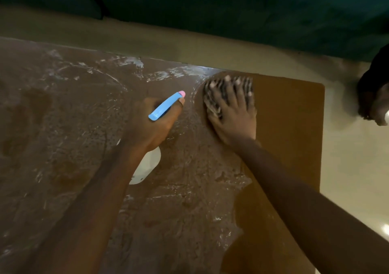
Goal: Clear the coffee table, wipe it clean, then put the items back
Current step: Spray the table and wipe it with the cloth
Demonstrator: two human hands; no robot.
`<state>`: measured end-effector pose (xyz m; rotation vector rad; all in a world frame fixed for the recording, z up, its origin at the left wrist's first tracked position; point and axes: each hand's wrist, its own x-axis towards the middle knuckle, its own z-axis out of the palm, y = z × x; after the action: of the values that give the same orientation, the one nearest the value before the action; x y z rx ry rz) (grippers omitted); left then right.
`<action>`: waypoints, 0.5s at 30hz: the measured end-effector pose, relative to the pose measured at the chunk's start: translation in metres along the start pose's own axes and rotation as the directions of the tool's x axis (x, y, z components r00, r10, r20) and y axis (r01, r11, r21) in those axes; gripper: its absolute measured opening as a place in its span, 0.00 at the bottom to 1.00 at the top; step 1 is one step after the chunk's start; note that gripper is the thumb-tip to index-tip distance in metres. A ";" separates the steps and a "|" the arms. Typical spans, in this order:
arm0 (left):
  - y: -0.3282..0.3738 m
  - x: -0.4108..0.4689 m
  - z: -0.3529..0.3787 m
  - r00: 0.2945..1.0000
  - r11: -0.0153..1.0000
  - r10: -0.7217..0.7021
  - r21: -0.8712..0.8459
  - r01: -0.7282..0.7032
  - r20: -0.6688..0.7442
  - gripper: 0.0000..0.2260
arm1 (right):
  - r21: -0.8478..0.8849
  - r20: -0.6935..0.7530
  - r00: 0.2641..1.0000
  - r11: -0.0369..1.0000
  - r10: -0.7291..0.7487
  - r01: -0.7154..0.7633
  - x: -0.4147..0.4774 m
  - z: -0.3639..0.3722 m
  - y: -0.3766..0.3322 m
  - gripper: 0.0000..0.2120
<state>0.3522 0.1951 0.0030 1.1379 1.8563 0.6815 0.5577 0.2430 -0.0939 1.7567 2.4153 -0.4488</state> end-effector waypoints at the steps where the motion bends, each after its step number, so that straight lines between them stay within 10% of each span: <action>1: -0.001 0.002 -0.001 1.000 1.000 -0.011 -0.006 0.011 0.012 0.29 | -0.039 0.022 0.995 0.994 -0.098 0.099 -0.012 0.003 0.002 0.31; 5: -0.005 0.009 -0.010 0.992 0.994 -0.106 0.008 0.105 0.071 0.29 | -0.124 0.079 0.977 0.970 -0.200 0.208 -0.046 0.011 0.040 0.31; 15: -0.017 0.025 -0.032 0.961 0.961 -0.272 0.069 0.268 0.059 0.29 | 0.081 -0.006 0.949 0.946 0.314 -0.313 -0.012 0.000 0.035 0.30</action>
<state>0.3115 0.2092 -0.0033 0.9098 1.9380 0.4282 0.5944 0.2418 -0.0961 2.1383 2.0972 -0.4952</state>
